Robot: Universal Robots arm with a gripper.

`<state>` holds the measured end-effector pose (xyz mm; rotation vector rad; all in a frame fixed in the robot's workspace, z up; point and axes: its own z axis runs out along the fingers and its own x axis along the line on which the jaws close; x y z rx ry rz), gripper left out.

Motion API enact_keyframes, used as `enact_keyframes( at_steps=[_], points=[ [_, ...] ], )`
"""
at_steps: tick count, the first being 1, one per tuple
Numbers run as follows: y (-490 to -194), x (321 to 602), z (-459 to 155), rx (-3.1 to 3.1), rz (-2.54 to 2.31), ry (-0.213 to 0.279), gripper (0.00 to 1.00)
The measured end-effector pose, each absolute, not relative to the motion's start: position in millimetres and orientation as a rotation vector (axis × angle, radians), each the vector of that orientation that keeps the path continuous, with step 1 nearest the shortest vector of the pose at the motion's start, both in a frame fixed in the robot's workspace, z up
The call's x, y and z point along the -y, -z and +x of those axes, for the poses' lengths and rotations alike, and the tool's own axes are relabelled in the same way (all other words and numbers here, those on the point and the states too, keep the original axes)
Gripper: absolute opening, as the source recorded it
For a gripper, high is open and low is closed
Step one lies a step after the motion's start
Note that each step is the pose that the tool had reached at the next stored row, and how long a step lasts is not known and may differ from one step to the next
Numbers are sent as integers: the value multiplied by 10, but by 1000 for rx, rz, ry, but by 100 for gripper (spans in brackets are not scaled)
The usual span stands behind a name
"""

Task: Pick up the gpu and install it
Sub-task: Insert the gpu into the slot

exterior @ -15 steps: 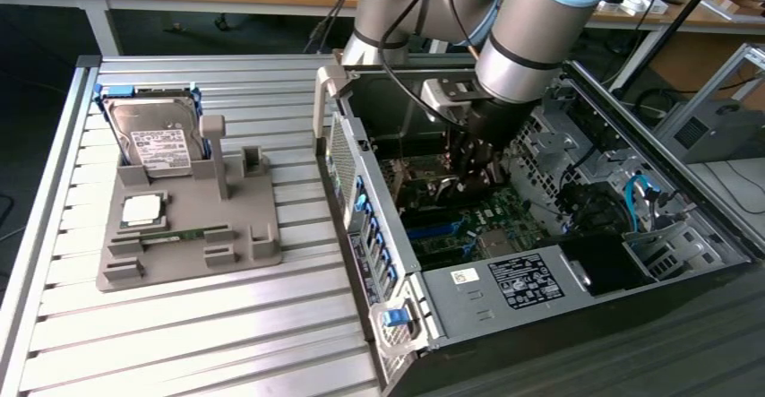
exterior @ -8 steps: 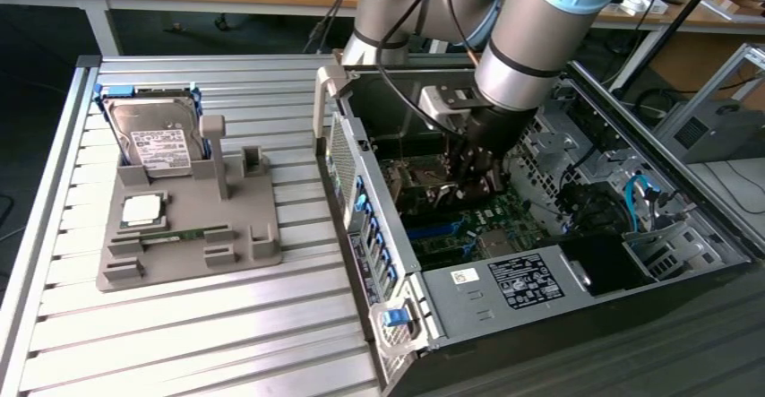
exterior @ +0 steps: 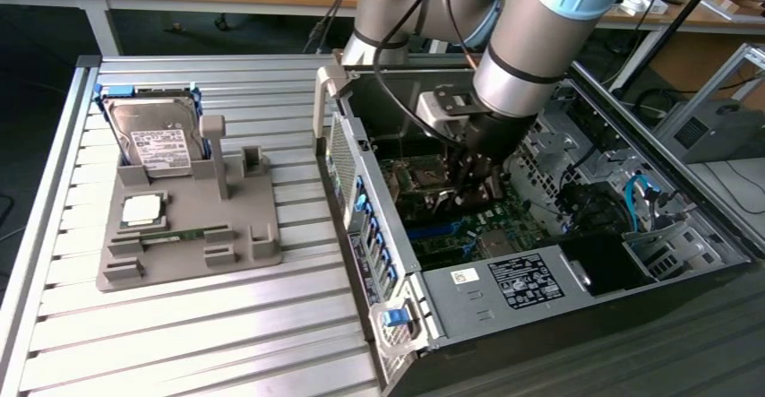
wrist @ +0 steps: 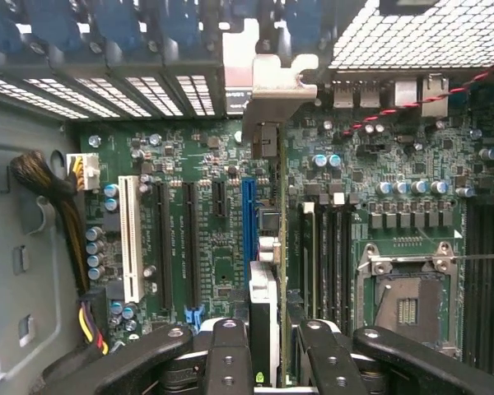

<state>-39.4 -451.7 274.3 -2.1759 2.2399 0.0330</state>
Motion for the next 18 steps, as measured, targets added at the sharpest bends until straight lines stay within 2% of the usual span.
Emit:
enact_keyframes(
  at_steps=[18],
  points=[
    [-2726,4581,-564,-2246,-2182,-20,27]
  ],
)
